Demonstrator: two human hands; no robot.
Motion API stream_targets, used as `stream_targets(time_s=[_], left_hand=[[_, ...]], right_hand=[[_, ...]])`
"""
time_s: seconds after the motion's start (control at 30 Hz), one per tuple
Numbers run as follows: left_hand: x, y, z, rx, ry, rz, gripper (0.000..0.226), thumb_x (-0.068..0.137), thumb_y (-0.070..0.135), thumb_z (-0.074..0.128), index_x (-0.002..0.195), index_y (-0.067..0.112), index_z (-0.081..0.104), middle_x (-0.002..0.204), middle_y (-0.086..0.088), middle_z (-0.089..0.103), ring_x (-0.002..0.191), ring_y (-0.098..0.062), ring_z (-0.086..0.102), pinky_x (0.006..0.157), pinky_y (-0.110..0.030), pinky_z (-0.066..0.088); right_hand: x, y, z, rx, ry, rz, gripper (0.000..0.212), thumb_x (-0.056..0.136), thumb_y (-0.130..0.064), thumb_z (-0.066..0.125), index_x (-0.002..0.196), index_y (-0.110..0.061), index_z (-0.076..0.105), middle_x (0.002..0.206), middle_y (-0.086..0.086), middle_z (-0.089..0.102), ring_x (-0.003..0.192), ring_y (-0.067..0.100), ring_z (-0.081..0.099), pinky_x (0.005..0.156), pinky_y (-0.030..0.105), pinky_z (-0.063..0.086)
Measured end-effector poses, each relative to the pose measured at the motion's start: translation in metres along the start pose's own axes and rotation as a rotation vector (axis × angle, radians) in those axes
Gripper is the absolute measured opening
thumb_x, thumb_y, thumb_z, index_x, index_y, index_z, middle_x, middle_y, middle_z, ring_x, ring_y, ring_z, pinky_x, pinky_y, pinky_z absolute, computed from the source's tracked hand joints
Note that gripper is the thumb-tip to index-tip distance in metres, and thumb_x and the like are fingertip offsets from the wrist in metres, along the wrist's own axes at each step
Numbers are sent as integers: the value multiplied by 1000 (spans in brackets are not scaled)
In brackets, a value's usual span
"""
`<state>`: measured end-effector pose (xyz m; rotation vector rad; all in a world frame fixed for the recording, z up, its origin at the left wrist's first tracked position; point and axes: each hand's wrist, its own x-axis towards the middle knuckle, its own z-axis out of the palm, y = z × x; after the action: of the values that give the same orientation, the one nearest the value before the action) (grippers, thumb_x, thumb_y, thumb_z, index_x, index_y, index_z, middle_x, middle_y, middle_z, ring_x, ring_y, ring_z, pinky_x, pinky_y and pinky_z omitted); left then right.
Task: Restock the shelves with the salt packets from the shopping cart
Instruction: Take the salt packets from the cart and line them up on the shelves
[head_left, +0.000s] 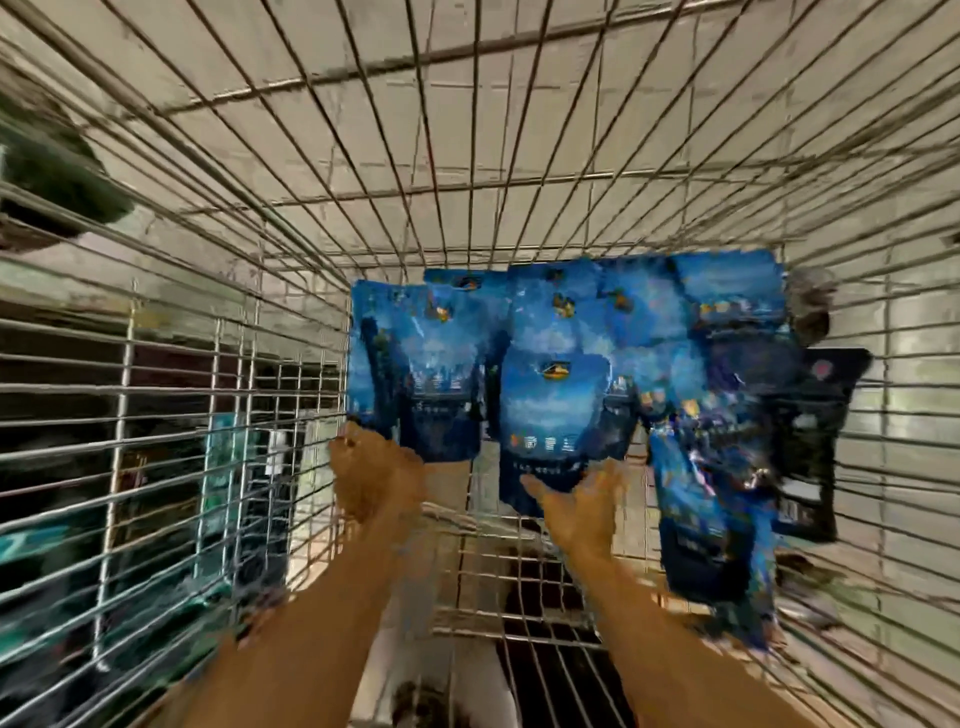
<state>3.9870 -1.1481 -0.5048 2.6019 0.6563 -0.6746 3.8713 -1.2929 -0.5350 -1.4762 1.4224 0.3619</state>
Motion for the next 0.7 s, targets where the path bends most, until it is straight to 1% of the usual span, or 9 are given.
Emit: stream_targets(time_s=[0.07, 0.17, 0.23, 0.3, 0.37, 0.43, 0.5, 0.6, 0.7], left_hand=[[-9, 1, 3, 18, 63, -23, 59, 92, 10, 60, 140, -8, 31, 134, -34, 41, 116, -50, 47, 87, -39, 40], [-19, -10, 8, 193, 86, 104, 76, 79, 29, 74, 136, 0, 34, 129, -24, 51, 118, -40, 47, 96, -49, 44], [-21, -18, 8, 74, 102, 180, 69, 74, 47, 74, 122, 11, 39, 116, -15, 56, 110, -34, 49, 86, -47, 49], [-21, -23, 6, -17, 72, 179, 70, 74, 72, 56, 112, 16, 42, 109, -10, 55, 103, -29, 51, 78, -43, 51], [-19, -32, 8, -26, -11, 177, 82, 72, 82, 38, 118, 14, 42, 113, -10, 55, 103, -27, 54, 80, -44, 53], [-18, -43, 12, -116, -160, 178, 77, 78, 70, 53, 127, 13, 38, 120, -9, 57, 105, -23, 58, 85, -46, 56], [-21, -50, 16, -187, -303, 181, 69, 78, 54, 72, 127, 15, 44, 121, -8, 60, 106, -21, 63, 86, -46, 57], [-26, -45, 26, -189, -280, 167, 60, 73, 49, 80, 118, 17, 58, 113, -3, 64, 102, -20, 64, 84, -42, 57], [-35, -31, 36, -300, -260, 92, 46, 75, 36, 83, 109, 17, 58, 99, 5, 66, 93, -19, 65, 79, -32, 56]], right_hand=[[4, 5, 4, 29, 7, -14, 81, 63, -27, 94, 127, -16, 45, 113, -3, 61, 107, 24, 62, 90, 30, 49], [7, 9, 4, 109, -73, -37, 51, 59, -23, 95, 99, -27, 63, 90, -12, 70, 85, 11, 66, 68, 9, 46], [6, 11, 5, 151, -120, -32, 53, 60, -22, 94, 106, -20, 67, 96, -6, 73, 90, 13, 68, 71, 14, 48], [3, 14, 5, 167, -153, -44, 55, 61, -18, 94, 108, -21, 66, 99, -6, 73, 92, 13, 69, 72, 16, 51], [0, 18, 6, 184, -177, -38, 52, 63, -13, 92, 106, -24, 65, 100, -4, 74, 93, 15, 70, 79, 26, 57], [-2, 20, 5, 191, -201, -12, 51, 64, -10, 92, 106, -22, 64, 101, -1, 74, 94, 19, 70, 85, 36, 58], [-3, 23, 3, 190, -225, 2, 55, 64, -10, 92, 110, -18, 64, 102, 1, 74, 93, 19, 70, 83, 36, 58], [-5, 28, -3, 203, -263, 12, 55, 65, -7, 90, 112, -17, 63, 100, 1, 74, 90, 17, 70, 70, 23, 55], [-5, 28, -15, 219, -284, 36, 43, 68, -1, 87, 100, -20, 64, 97, 3, 74, 84, 18, 70, 64, 21, 53]])
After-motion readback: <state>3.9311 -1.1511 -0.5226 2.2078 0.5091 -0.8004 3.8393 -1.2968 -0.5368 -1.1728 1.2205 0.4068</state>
